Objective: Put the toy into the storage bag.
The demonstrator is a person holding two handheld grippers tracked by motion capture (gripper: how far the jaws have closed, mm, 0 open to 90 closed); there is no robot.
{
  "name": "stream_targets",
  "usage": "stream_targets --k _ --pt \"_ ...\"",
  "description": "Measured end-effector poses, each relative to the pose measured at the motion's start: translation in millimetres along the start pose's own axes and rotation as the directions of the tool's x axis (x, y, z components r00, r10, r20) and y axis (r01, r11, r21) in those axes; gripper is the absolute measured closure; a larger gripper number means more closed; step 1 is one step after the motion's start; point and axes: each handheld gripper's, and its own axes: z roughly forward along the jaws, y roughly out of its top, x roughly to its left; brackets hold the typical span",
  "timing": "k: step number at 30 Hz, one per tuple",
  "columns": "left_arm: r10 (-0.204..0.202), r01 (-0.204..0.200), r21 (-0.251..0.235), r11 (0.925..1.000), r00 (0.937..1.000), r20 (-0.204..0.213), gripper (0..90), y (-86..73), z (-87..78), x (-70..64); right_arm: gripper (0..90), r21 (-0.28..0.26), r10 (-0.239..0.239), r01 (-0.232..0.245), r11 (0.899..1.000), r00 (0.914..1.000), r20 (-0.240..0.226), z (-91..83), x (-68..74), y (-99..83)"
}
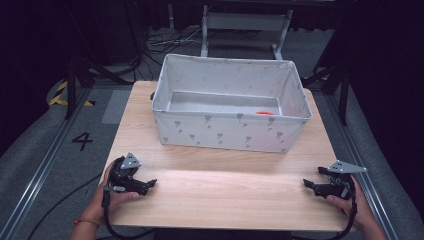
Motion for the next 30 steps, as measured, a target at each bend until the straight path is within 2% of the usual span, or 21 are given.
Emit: stream_targets --k 14,15,17,22,25,27,29,30 --pt "-0.030 0.030 0.003 0.9995 0.9993 -0.023 0.2 1.1 1.0 -2.8 17.1 0.002 0.014 -0.014 1.000 0.9997 0.018 0.3 1.4 0.2" --pt "-0.019 0.019 0.000 0.9998 0.9993 -0.032 0.2 1.6 1.2 -2.0 17.1 0.002 0.014 -0.014 1.000 0.9997 0.018 0.4 1.4 0.2" --pt "-0.036 0.036 0.002 0.9993 0.9989 -0.030 0.2 2.0 2.0 -2.9 17.1 0.002 0.014 -0.014 1.000 0.9997 0.018 0.3 1.4 0.2" --pt "-0.048 0.048 -0.001 0.9988 0.9980 -0.040 0.2 2.9 2.9 -3.4 17.1 0.002 0.014 -0.014 1.000 0.9997 0.018 0.4 1.5 0.2" --pt "-0.044 0.045 0.000 0.9990 0.9979 -0.047 0.1 3.6 3.2 -3.0 17.1 0.001 0.014 -0.014 1.000 0.9997 0.019 0.4 1.5 0.2" --pt "-0.044 0.044 0.000 0.9990 0.9976 -0.053 0.1 4.4 3.5 -2.7 17.0 0.001 0.014 -0.014 1.000 0.9997 0.018 0.4 1.5 0.2" --pt "-0.065 0.065 0.000 0.9979 0.9961 -0.059 0.1 5.0 4.6 -4.3 17.0 0.001 0.015 -0.015 1.000 0.9997 0.019 0.4 1.6 0.2" --pt "-0.062 0.061 -0.006 0.9981 0.9953 -0.075 0.0 5.8 5.1 -4.3 17.0 0.001 0.015 -0.015 1.000 0.9997 0.019 0.4 1.6 0.2"
